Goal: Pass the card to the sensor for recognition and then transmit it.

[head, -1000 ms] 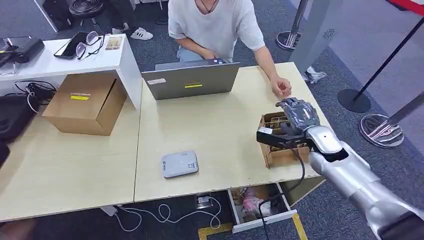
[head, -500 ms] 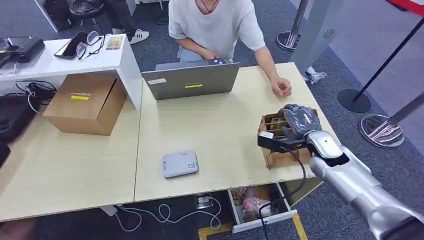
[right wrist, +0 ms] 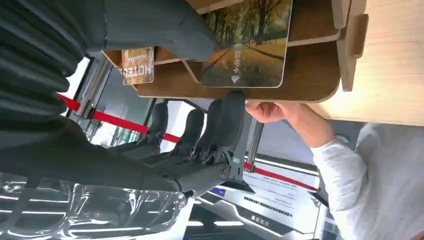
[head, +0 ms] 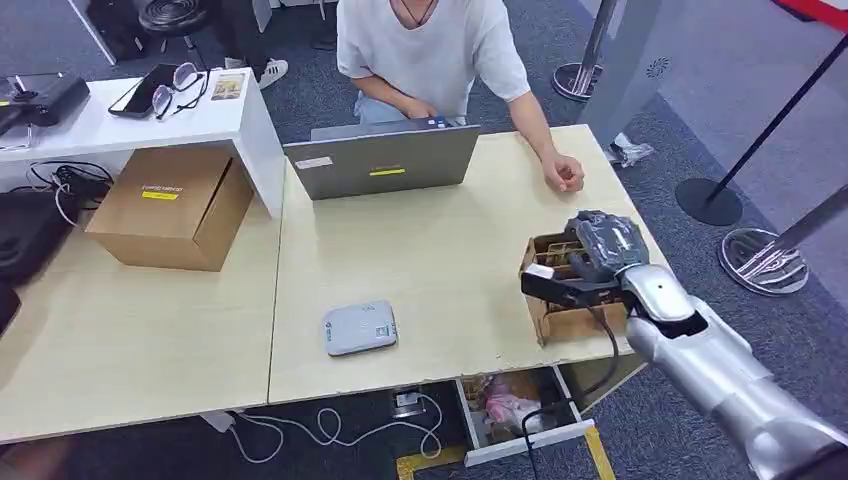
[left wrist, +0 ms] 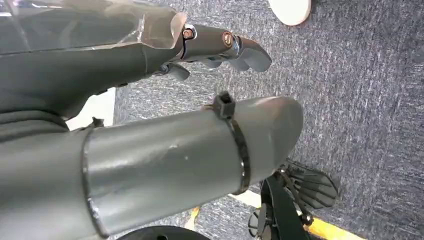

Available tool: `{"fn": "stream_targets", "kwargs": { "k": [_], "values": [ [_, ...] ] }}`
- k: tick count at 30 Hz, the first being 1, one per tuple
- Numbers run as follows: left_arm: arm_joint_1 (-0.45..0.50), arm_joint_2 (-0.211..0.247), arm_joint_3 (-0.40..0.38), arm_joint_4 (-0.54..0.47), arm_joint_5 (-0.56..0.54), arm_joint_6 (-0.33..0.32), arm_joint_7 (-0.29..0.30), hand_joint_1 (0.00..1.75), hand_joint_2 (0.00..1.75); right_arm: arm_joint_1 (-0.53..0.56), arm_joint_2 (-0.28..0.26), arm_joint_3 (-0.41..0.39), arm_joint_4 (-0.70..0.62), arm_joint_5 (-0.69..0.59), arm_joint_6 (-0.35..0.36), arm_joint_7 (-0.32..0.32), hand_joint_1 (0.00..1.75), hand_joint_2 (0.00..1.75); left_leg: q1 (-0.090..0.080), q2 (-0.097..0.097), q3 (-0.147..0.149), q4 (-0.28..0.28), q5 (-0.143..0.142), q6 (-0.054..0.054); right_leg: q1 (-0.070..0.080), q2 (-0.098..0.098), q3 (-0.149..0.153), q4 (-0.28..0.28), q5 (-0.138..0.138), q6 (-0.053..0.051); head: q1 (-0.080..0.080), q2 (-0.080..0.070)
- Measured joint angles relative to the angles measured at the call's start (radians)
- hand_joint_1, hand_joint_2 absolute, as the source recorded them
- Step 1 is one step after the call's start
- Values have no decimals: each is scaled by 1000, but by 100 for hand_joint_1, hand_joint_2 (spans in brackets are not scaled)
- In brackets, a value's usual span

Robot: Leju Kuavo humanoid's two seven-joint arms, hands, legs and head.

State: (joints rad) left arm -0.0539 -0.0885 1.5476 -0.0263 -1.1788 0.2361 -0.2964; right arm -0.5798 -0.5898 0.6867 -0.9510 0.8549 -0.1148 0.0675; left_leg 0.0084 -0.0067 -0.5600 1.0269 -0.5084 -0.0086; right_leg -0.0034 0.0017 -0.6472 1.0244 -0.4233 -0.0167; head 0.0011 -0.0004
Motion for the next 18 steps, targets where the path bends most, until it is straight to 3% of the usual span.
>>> {"fn": "stream_targets", "kwargs": {
  "k": [9, 10, 18],
  "values": [
    [0, 3, 0, 0, 3, -1, 0, 0, 0, 6, 0, -2, -8, 2, 8, 1, 87, 175, 0, 0, 0, 0, 0, 0, 0, 0, 0, 0, 0, 0, 0, 0],
    [0, 3, 0, 0, 3, -3, 0, 0, 0, 6, 0, -2, -8, 3, 8, 0, 94, 175, 0, 0, 0, 0, 0, 0, 0, 0, 0, 0, 0, 0, 0, 0],
    [0, 6, 0, 1, 5, -2, 0, 0, 0, 5, 0, -2, -8, 9, 4, -9, 89, 175, 0, 0, 0, 0, 0, 0, 0, 0, 0, 0, 0, 0, 0, 0]
  ]
}}
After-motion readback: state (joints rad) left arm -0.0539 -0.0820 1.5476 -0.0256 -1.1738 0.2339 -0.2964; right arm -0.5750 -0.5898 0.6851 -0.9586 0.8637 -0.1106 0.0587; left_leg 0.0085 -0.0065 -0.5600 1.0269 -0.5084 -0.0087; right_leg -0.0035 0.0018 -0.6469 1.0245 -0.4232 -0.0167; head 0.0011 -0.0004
